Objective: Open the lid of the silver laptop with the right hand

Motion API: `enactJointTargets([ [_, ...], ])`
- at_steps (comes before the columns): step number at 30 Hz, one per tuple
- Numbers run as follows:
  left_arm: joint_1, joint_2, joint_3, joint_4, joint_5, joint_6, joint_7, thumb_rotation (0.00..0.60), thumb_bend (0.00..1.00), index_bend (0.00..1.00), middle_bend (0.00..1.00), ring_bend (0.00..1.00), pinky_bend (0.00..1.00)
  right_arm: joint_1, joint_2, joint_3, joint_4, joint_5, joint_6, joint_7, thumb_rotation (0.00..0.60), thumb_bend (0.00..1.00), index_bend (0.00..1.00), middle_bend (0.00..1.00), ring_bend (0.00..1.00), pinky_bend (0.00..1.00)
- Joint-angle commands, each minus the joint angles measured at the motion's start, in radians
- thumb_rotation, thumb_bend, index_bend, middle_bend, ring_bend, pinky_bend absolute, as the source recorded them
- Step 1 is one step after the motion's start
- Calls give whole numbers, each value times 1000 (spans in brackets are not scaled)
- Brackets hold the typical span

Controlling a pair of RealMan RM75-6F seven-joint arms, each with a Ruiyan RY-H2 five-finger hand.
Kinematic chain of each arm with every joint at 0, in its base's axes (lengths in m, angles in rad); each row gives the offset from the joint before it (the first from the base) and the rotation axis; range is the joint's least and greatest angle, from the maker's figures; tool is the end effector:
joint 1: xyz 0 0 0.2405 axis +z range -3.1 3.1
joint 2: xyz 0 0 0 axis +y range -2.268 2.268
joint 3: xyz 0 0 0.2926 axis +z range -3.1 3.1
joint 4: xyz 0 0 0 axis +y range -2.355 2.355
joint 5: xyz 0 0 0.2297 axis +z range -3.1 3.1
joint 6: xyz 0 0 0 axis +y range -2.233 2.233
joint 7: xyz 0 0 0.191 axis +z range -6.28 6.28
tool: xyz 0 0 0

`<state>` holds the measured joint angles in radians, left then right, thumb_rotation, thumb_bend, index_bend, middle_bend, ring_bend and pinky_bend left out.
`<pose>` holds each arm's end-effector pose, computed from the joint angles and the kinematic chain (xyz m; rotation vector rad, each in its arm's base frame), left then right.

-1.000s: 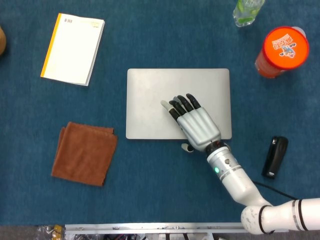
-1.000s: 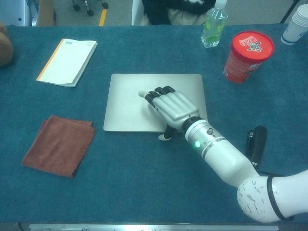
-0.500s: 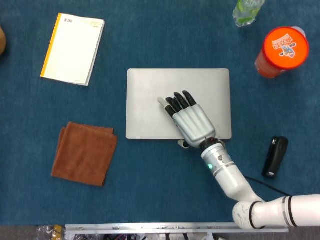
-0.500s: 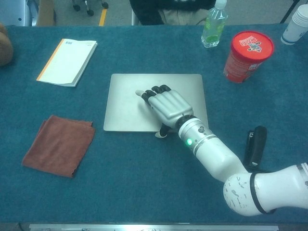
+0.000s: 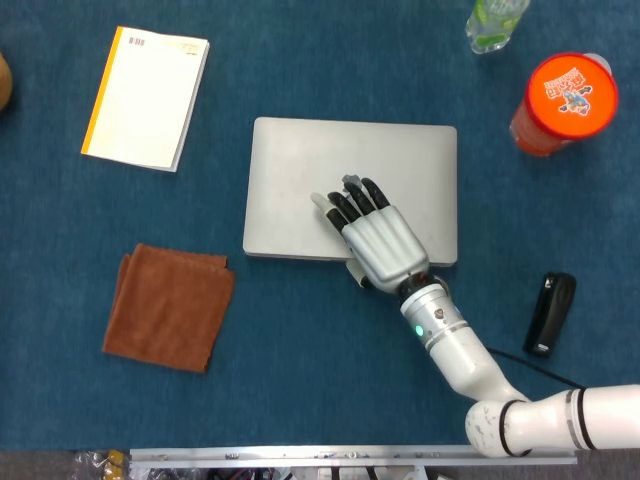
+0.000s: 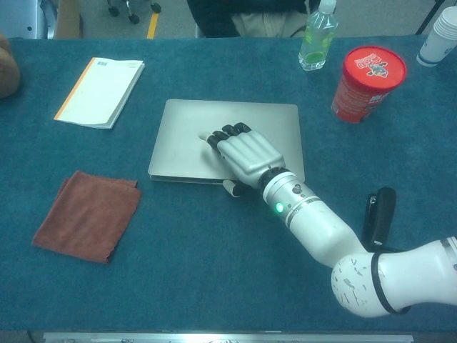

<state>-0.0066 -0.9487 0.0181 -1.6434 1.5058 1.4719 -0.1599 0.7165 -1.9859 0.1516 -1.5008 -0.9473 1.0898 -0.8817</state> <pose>-0.3789 0.1876 0.2027 -1.3578 -1.0227 -0.8113 -0.0783 -0.3105 -0.1880 2.0161 -0.9123 0.8058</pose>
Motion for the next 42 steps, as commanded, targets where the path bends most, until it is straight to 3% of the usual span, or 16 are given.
enactJointTargets([
  [1, -9, -7, -3, 16, -13, -20, -19, 600, 469, 115, 58, 0, 0, 9, 9, 6, -16, -2, 9, -14, 600, 391, 53, 137, 0, 64],
  [13, -71, 2, 33, 46, 16, -160, -33, 600, 469, 187, 97, 2, 0, 56, 45, 42, -78, 11, 42, -95, 600, 402, 53, 137, 0, 64],
  [31, -253, -4, 93, 67, 227, -329, -144, 599, 469, 189, 108, 20, 0, 115, 86, 90, -129, 61, 89, -163, 600, 401, 53, 137, 0, 64],
  [36, -329, -14, 117, 71, 298, -391, -190, 504, 469, 172, 83, 19, 0, 130, 91, 97, -137, 74, 104, -179, 600, 401, 53, 137, 0, 64],
  [39, -373, -27, 129, 76, 332, -422, -217, 407, 469, 147, 64, 17, 0, 139, 94, 101, -142, 81, 114, -188, 600, 401, 53, 137, 0, 64],
  [42, -413, -42, 138, 82, 357, -445, -247, 371, 469, 133, 53, 14, 0, 147, 97, 105, -146, 89, 122, -194, 600, 401, 53, 137, 0, 64],
])
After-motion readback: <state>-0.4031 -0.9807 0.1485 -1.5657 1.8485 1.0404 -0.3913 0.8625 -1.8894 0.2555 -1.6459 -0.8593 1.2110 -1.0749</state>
